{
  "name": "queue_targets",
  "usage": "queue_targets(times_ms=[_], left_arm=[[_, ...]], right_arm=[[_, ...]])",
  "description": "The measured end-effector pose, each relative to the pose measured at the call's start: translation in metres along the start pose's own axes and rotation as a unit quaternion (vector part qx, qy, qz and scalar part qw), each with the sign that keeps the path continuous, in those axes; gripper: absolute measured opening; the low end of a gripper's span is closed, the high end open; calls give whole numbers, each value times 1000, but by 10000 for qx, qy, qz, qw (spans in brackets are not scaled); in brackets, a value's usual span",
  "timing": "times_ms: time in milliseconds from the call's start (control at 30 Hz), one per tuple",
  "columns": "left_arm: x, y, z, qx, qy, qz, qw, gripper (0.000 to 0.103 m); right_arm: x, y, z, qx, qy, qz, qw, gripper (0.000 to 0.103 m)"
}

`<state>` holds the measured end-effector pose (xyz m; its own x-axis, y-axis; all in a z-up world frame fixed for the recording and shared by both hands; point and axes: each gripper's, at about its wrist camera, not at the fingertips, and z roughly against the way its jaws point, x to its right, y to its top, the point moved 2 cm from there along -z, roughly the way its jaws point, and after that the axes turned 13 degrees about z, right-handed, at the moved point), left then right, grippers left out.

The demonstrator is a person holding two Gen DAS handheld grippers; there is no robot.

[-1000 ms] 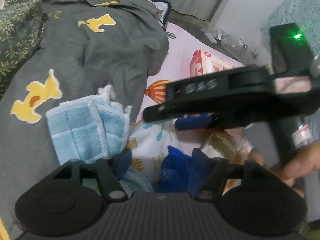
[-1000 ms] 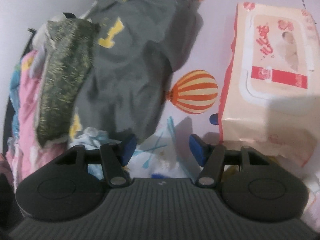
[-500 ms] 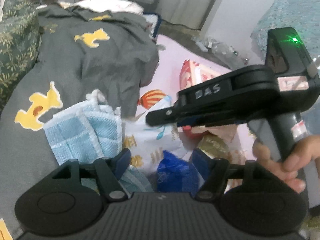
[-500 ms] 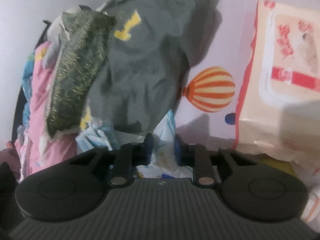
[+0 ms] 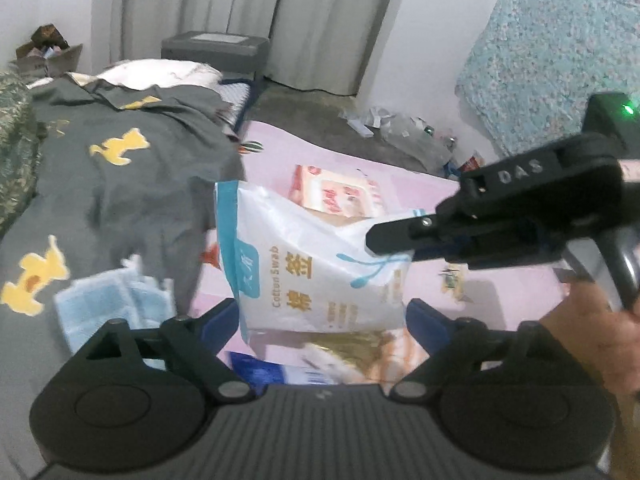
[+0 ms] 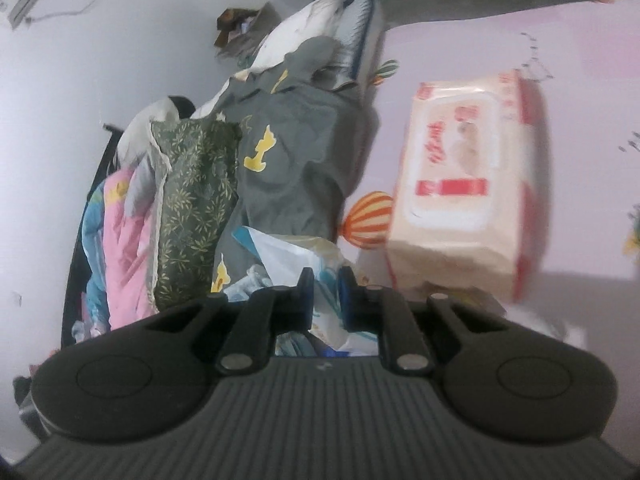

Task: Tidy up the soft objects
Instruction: 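Carry the cotton swab bag with the right tool into the cardboard box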

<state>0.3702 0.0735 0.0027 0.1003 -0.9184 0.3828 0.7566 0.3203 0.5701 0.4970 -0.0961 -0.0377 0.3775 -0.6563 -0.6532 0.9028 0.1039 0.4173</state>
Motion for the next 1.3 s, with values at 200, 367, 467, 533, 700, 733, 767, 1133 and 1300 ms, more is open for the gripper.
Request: queue_targets(times_ms=[200,367,467,533,700,733,767,1133,1300], left_arm=[[37,-15,33,117,-442,-251,9986,91],[54,-35,61,226,-611,-377,9972,94],[58,-51,70,195,-521,-368,9978,94],[59,-61,75,188,-465,-357,9981,94],[58,-83,87,122,-442,-120,9989,94],[59,-87,89,98,-428,-80,9990,94],[59,-91,91,80,-425,-55,9990,94],[71,-122,111,140,-278,-200,9993,94],[66,-130,120,235,-209,-134,9994,94]], right_arm=[[5,-26,74,621,123,-136,9979,11],[36,-68,203,1817,-46,-510,9820,11],[65,-113,283,2615,-516,-918,9595,11],[88,-146,325,3019,-777,-1295,9413,11],[141,-209,380,3579,-1487,-2129,8969,11],[151,-216,382,3616,-1481,-2304,8912,13],[161,-224,381,3631,-1516,-2495,8849,15],[180,-259,370,3078,-2636,-2490,8796,48],[159,-253,379,3068,-2902,-1897,8864,49]])
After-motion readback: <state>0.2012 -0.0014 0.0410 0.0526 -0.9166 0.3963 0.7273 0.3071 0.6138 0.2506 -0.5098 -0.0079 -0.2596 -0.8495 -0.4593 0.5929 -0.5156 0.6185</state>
